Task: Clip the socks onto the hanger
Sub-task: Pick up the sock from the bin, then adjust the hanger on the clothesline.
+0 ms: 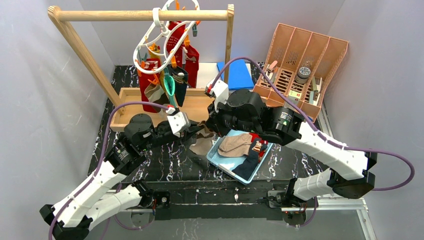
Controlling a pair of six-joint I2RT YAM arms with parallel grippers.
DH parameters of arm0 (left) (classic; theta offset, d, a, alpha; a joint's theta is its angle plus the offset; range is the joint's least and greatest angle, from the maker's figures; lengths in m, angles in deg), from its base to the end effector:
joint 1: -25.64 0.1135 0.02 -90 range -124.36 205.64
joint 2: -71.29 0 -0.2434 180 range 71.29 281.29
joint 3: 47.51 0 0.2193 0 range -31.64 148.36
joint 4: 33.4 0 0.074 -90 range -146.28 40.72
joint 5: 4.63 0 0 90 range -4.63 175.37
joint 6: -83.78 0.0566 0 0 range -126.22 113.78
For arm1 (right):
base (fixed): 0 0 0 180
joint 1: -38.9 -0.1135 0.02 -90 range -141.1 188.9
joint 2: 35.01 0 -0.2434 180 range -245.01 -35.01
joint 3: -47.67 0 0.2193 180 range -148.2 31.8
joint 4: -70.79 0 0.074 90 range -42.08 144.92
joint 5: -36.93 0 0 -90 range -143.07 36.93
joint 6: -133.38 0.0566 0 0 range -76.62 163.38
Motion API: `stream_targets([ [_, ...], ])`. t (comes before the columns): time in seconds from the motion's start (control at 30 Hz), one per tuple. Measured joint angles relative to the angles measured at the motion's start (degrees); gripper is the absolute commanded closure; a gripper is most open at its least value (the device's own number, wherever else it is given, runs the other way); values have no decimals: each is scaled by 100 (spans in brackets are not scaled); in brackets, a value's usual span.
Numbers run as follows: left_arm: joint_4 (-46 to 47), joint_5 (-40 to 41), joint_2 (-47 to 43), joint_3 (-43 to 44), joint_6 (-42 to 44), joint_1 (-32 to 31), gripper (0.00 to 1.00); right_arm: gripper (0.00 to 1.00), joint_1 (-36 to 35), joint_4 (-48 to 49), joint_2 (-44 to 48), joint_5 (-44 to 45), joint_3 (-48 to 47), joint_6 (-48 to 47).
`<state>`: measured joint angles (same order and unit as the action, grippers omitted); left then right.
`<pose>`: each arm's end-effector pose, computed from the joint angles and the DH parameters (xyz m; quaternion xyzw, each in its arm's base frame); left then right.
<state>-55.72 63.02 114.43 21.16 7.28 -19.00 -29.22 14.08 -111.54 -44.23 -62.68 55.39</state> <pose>0.1033 -0.1323 0.3815 0.4506 0.5207 -0.3196 0.6510 0.1069 0.2428 0.4217 -0.3532 0.7533 0.3056 0.4631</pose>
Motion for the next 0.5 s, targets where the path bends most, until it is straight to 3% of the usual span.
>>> stream_targets([
  [0.17,-2,-52,-48,-20,-31,0,100,99,0,7,-9,-24,-39,39],
  [0.2,-4,-57,-70,-35,-39,0,100,88,0,7,-9,-22,-48,48],
  [0.27,-11,-59,-146,-92,-74,0,100,53,0,7,-15,-2,-76,96],
  [0.3,-7,-59,-192,-127,-103,0,100,42,0,13,-17,7,-83,131],
  [0.4,-59,-48,-393,-267,-179,0,100,28,0,31,-24,142,-101,201],
  [0.5,-181,63,-619,-382,-225,0,100,25,0,68,-17,420,-107,225],
])
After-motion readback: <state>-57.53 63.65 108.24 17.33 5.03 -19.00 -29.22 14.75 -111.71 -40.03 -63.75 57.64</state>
